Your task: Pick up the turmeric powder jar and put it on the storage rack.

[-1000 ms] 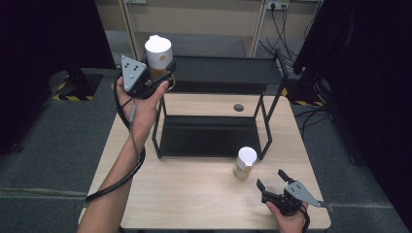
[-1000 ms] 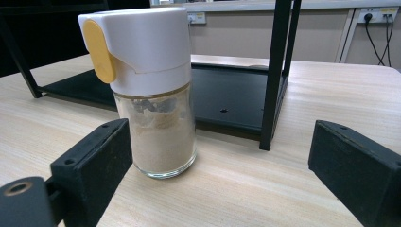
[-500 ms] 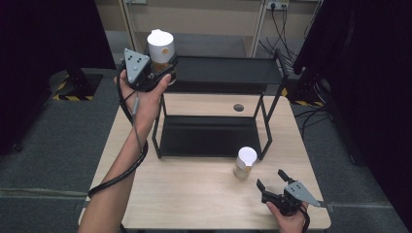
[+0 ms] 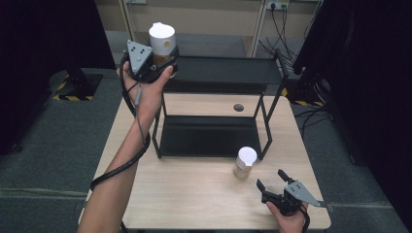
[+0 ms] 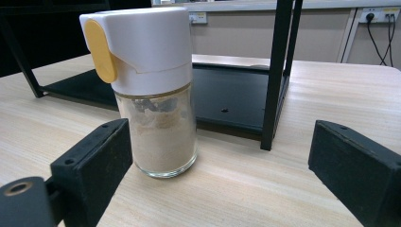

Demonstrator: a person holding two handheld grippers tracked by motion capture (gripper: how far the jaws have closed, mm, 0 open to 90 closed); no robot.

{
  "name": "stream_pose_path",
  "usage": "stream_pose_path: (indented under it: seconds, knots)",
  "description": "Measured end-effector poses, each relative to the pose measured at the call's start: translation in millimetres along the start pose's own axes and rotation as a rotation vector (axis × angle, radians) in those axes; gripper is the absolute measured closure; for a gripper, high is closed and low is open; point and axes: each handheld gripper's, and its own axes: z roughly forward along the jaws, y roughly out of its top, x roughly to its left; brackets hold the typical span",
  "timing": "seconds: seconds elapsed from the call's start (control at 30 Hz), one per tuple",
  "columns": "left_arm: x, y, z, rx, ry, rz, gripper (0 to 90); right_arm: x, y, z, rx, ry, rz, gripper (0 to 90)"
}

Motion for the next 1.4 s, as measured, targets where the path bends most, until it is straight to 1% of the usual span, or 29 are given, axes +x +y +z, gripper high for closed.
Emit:
stream_pose_path:
  seconds: [0.1,0.3,0.6,0.73,0.97,1.1,1.23,1.4]
  knots:
    - [1.0,0.3,4.8,0.012,-0.003,0.005,30.6,0.0,-0.2,0.1,-0.001,0.000,0.000,7.5]
    - [2.0,-2.5,13.6,0.027,0.009,-0.004,30.6,-0.4,-0.3,0.0,-0.002,0.002,0.000,7.5]
    - [4.5,-6.2,23.5,0.034,0.013,0.000,30.6,-0.5,-0.1,0.0,-0.001,0.004,-0.001,7.5]
    - [6.7,-9.1,27.4,0.031,0.005,-0.011,30.6,-0.7,-0.1,0.0,-0.001,0.005,-0.001,7.5]
    - [6.1,-9.8,32.1,0.038,0.012,-0.005,30.5,-0.7,-0.2,-0.1,-0.001,0.005,-0.003,7.5]
    - [5.5,-10.1,34.0,0.052,0.011,0.001,30.5,-0.8,0.0,0.0,0.000,0.006,-0.003,7.4]
    - [4.8,-10.6,34.8,0.050,0.014,0.002,30.5,-0.6,-0.3,-0.1,-0.002,0.005,-0.004,7.5]
    - [7.8,-10.2,35.6,0.054,0.006,-0.012,30.2,-0.5,-0.3,-0.1,-0.002,0.005,-0.006,7.5]
